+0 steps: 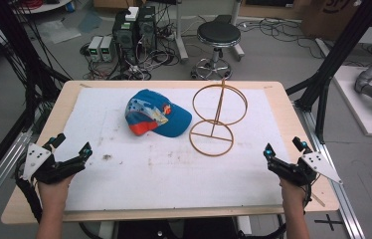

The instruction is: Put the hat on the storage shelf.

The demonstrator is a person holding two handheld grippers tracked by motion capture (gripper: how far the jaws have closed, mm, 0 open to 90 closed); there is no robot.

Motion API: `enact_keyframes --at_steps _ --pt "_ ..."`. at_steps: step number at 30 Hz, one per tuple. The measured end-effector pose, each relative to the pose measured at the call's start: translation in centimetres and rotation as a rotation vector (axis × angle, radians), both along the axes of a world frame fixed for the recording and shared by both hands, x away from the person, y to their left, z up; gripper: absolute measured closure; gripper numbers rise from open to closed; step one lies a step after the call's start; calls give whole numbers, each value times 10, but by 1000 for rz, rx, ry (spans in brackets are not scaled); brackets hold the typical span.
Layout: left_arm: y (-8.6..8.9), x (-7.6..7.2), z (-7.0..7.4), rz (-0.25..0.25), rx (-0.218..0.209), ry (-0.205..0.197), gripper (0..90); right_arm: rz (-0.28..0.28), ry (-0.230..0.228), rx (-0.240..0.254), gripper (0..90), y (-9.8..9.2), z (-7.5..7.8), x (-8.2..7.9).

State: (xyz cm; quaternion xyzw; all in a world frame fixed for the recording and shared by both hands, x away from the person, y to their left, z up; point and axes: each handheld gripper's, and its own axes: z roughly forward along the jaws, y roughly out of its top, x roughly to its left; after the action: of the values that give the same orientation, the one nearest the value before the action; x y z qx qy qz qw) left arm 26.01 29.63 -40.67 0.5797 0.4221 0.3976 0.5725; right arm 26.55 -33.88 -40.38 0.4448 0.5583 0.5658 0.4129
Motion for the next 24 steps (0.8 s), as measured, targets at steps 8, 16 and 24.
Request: enact_keyframes --at_steps 8,16,24 --pt "-1 3 2 -36 -6 7 99 8 1 -4 44 1 0 1" --pt "-4 10 5 -73 -13 15 100 4 2 2 44 -2 -1 -1" --pt "-14 23 14 -125 -4 27 118 5 4 1 44 -1 0 -2"
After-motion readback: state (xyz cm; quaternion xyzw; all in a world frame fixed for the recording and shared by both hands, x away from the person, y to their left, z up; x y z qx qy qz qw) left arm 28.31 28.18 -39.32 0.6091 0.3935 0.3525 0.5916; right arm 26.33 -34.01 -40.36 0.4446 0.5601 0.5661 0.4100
